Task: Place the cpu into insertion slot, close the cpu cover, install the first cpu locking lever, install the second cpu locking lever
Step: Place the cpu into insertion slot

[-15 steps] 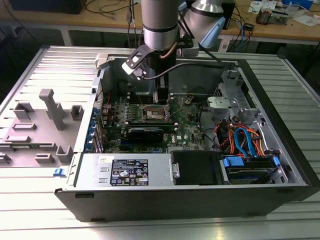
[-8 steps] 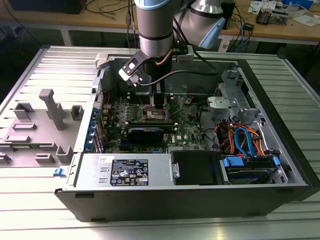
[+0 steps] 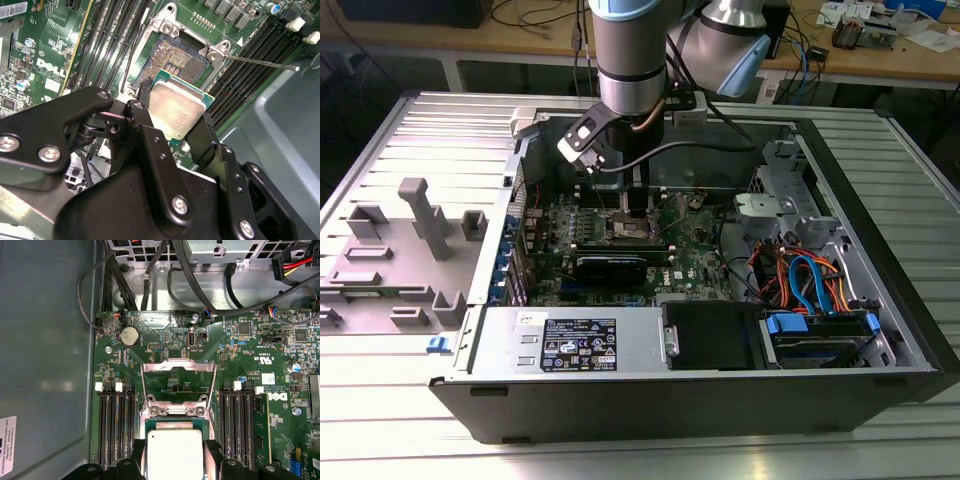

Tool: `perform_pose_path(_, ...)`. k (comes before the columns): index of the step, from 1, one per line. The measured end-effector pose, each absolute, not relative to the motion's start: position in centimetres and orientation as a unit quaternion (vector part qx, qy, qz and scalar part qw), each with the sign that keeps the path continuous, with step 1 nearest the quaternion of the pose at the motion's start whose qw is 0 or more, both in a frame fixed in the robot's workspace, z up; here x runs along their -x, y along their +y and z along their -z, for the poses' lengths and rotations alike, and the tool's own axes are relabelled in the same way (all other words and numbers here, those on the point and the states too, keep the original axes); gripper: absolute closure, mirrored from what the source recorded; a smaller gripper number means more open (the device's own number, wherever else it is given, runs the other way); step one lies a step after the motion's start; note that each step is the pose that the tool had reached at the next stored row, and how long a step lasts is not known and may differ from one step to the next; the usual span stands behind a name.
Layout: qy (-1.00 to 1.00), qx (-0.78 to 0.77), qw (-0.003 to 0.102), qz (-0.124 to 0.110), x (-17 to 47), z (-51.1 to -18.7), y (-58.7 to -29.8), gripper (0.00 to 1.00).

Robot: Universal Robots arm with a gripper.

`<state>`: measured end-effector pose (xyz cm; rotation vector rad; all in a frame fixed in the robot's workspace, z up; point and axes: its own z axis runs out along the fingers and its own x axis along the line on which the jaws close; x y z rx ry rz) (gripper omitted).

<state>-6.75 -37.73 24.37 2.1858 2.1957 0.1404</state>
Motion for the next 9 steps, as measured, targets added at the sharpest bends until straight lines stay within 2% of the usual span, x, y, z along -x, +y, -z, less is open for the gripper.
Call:
perform_pose_path(4,0.708,-0.705,0.02,-0.045,6.74,-24.32,-37.72,0.45)
perform_pose_path(9,0.708,-0.704,0.026,-0.039,6.74,-24.0,-37.73,0.45)
